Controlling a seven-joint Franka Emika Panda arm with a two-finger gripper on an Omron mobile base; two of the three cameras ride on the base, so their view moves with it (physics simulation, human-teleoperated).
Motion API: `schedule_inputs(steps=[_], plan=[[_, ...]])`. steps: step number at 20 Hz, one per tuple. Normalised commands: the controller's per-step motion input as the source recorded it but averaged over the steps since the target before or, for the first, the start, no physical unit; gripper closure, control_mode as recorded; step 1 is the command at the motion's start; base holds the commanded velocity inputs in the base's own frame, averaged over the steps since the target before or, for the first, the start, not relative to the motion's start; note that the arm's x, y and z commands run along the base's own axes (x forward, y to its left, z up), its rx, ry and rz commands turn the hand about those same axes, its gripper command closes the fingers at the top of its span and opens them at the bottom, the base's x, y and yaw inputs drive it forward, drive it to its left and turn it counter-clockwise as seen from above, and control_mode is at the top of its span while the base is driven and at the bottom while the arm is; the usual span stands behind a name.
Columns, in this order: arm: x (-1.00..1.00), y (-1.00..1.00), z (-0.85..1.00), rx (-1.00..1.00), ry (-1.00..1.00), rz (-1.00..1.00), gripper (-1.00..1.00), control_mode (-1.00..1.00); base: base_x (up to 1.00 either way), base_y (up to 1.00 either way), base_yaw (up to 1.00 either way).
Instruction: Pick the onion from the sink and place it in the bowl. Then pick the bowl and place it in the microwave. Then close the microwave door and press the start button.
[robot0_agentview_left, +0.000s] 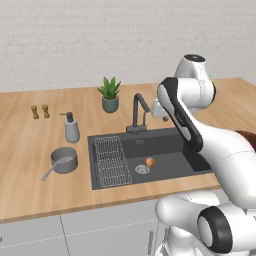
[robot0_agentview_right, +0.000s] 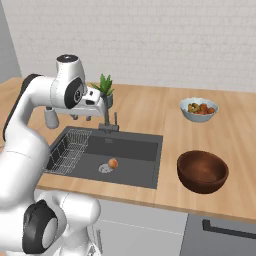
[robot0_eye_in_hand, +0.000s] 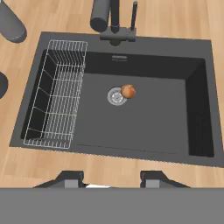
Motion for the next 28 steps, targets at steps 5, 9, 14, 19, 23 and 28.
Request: schedule_inputs(steps=[5, 9, 14, 19, 23, 28], plan=[[-0.48, 0.0, 0.0, 0.0, -0.11, 0.0, -1.0, -1.0, 0.0, 0.0, 0.0], [-1.0, 0.0, -0.11, 0.0, -0.07, 0.0, -1.0, -1.0, 0.0, 0.0, 0.0], [-0.75, -0.03, -0.36, 0.0, -0.04, 0.0, -1.0, -1.0, 0.0, 0.0, 0.0], [0.0, -0.15, -0.58, 0.0, 0.0, 0.0, -1.0, -1.0, 0.0, 0.0, 0.0], [0.33, -0.08, -0.46, 0.01, 0.0, 0.0, -1.0, -1.0, 0.0, 0.0, 0.0], [0.64, 0.0, -0.52, 0.11, 0.08, 0.0, -1.0, -1.0, 0.0, 0.0, 0.0]])
